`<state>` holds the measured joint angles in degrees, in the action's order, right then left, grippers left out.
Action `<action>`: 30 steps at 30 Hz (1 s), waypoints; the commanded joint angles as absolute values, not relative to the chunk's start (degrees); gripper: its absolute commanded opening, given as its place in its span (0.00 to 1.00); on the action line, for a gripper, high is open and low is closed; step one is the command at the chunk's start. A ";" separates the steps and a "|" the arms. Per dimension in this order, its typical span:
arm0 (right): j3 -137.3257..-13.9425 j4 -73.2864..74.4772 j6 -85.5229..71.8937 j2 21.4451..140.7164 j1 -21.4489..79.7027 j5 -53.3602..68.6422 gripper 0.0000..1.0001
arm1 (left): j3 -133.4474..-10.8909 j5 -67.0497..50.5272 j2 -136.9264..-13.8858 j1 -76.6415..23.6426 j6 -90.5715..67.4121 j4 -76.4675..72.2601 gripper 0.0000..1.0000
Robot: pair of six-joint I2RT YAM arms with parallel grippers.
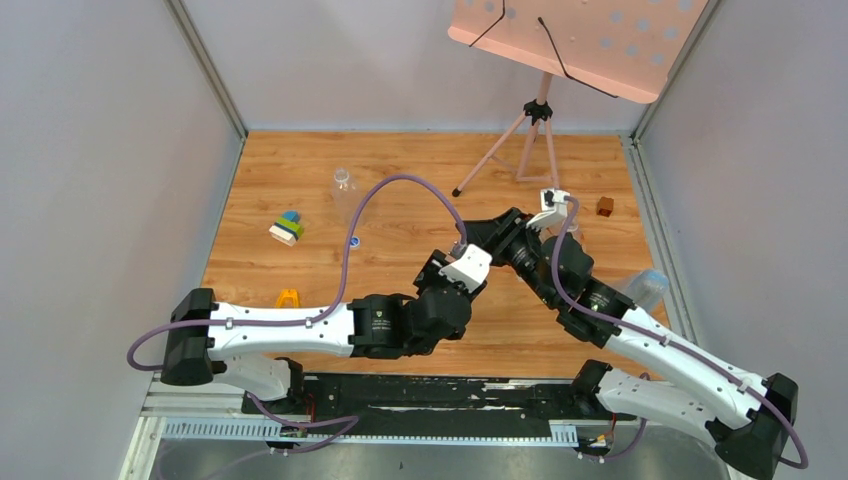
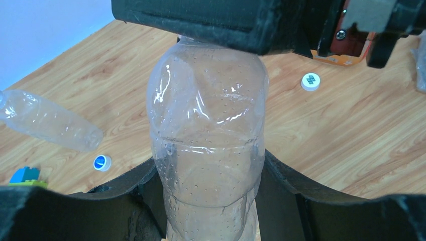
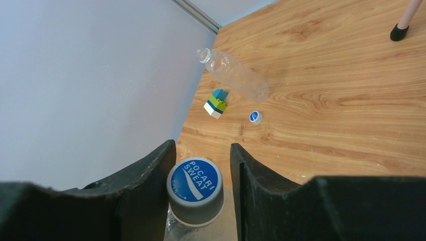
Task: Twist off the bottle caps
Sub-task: Unscrew the bottle cap from the plastic bottle.
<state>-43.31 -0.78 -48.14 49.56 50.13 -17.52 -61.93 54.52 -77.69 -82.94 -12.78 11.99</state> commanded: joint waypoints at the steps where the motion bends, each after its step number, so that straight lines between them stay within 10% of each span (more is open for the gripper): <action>1: -46.31 -1.70 -48.38 50.51 50.23 -17.68 0.39 | -61.63 58.09 -77.00 -83.54 -12.10 10.11 0.00; 4: -46.10 -1.49 -48.86 50.91 50.30 -17.75 0.01 | -61.81 58.64 -77.22 -83.51 -11.55 9.94 0.00; 30: -22.87 -55.58 -56.63 40.47 35.23 28.88 0.00 | -38.18 2.75 -55.04 -59.46 -32.79 -17.03 0.00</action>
